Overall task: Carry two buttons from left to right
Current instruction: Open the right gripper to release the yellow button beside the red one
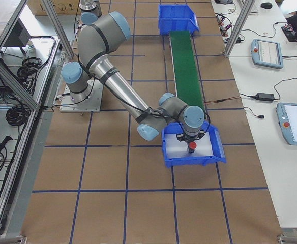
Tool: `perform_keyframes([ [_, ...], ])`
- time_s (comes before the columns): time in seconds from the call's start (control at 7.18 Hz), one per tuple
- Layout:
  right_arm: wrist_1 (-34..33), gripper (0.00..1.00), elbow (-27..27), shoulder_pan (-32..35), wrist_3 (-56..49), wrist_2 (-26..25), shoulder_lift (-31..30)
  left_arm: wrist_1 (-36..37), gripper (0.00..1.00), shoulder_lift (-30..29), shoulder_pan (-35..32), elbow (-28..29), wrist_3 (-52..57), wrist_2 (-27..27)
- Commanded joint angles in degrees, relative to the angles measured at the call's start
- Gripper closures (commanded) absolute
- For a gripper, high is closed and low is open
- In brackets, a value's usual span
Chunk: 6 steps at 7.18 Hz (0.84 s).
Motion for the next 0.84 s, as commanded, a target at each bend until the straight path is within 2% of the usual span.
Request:
perform_keyframes([
  [0.0, -0.07, 0.79, 1.17, -0.10, -0.23, 0.62, 0.56, 0.00, 0.01, 0.00, -0.01, -0.01, 0.00, -0.07],
  [0.14, -0.16, 0.64, 1.18, -0.10, -0.14, 2.02, 0.65, 0.00, 0.00, 0.00, 0.08, -0.01, 0.00, -0.07],
  [0.28, -0.25, 0.18, 1.35, -0.10, 0.12, 2.90, 0.91, 0.00, 0.00, 0.00, 0.00, -0.01, 0.00, -0.07],
  [0.42, -0.69, 0.00, 1.27, -0.10, 0.12, 2.91, 0.74, 0.00, 0.01, 0.00, -0.01, -0.01, 0.00, -0.07],
  [0.7, 0.09, 0.00, 1.44, -0.10, 0.30, 2.12, -2.23, -0.09, 0.01, 0.00, -0.01, -0.01, 0.00, -0.07],
])
